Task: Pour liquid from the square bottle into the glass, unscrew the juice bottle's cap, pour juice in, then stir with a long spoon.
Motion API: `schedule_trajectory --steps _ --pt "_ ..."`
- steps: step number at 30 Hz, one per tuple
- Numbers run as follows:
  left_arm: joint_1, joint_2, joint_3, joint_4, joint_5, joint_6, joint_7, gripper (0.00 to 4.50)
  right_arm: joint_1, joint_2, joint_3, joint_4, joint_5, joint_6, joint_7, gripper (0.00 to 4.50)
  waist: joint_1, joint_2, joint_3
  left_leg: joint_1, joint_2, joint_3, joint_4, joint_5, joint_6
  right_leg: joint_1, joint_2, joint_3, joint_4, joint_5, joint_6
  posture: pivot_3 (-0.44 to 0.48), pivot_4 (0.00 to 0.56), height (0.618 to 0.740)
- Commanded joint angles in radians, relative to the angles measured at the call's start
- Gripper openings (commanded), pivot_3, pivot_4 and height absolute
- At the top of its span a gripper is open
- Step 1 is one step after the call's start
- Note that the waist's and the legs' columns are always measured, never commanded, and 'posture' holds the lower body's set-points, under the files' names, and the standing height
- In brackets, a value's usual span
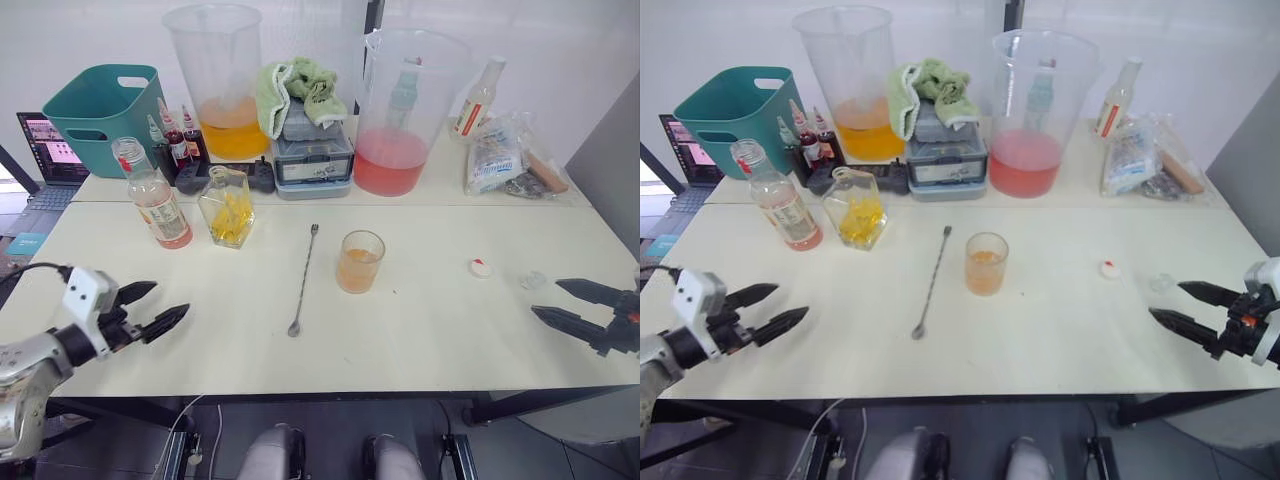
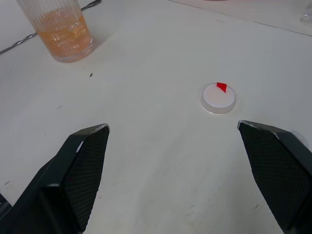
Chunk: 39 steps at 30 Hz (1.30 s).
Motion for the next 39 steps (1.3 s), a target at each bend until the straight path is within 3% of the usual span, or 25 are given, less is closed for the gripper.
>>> schedule_trajectory --steps 1,3,8,14,23,31,32,39 --pt "-0.052 -0.027 -0.052 -0.14 -0.026 0.067 0.089 4.45 0.02 -0.019 -0.055 -0.046 0.021 0.002 0.018 4.5 0.001 0.0 0.0 0.0 0.0 0.0 0.0 0.0 0.0 0.001 0.0 0.0 0.0 0.0 0.0 0.0 0.15 0.739" --pt "-0.091 -0.063 -0.113 -0.204 0.027 0.065 0.166 4.45 0.044 -0.018 -0.057 -0.087 0.031 0.023 0.028 4.5 0.004 0.001 -0.001 0.0 -0.001 0.0 0.0 0.0 0.0 0.003 -0.001 0.0 0.0 0.0 0.001 0.0 0.15 0.739" --pt "-0.238 -0.184 -0.244 -0.346 0.015 0.271 0.399 4.45 0.077 -0.013 -0.046 -0.216 0.052 0.069 0.023 4.5 0.01 0.001 0.0 0.0 -0.001 0.002 0.0 0.001 0.0 0.003 0.0 0.0 0.001 0.001 0.001 0.0 0.15 0.739" --pt "-0.331 -0.289 -0.392 -0.397 0.013 0.518 0.563 4.45 0.085 -0.015 -0.048 -0.383 0.144 0.16 0.03 4.5 0.011 0.0 -0.001 0.0 -0.002 0.002 0.0 0.004 0.005 0.004 0.001 0.001 0.001 0.001 0.002 0.0 0.15 0.739" --pt "-0.396 -0.417 -0.522 -0.322 0.12 0.594 0.709 4.45 0.052 -0.025 -0.067 -0.497 0.247 0.248 0.001 4.5 0.016 0.0 0.0 0.0 -0.002 0.001 0.0 0.005 0.007 0.004 0.002 0.003 0.001 0.001 0.002 0.0 0.15 0.739" --pt "-0.394 -0.491 -0.646 -0.191 0.221 0.577 0.74 4.45 0.041 -0.016 -0.128 -0.534 0.324 0.328 -0.062 4.5 0.025 -0.001 -0.001 0.0 -0.002 0.001 0.0 0.003 0.006 0.004 0.002 0.004 0.001 0.001 0.002 0.0 0.15 0.739" --pt "-0.401 -0.501 -0.653 -0.173 0.227 0.58 0.737 3.88 0.042 -0.014 -0.133 -0.534 0.329 0.33 -0.062 4.5 0.028 -0.001 -0.001 0.0 -0.002 0.001 0.0 0.003 0.006 0.004 0.002 0.004 0.0 0.001 0.002 0.0 0.15 0.739" --pt "-0.426 -0.488 -0.694 -0.134 0.278 0.617 0.711 1.62 0.054 0.04 -0.158 -0.557 0.359 0.31 -0.102 4.5 0.039 0.0 -0.003 0.0 -0.002 0.001 0.001 0.0 0.009 0.004 0.001 0.006 0.001 0.001 0.001 0.0 0.15 0.739"
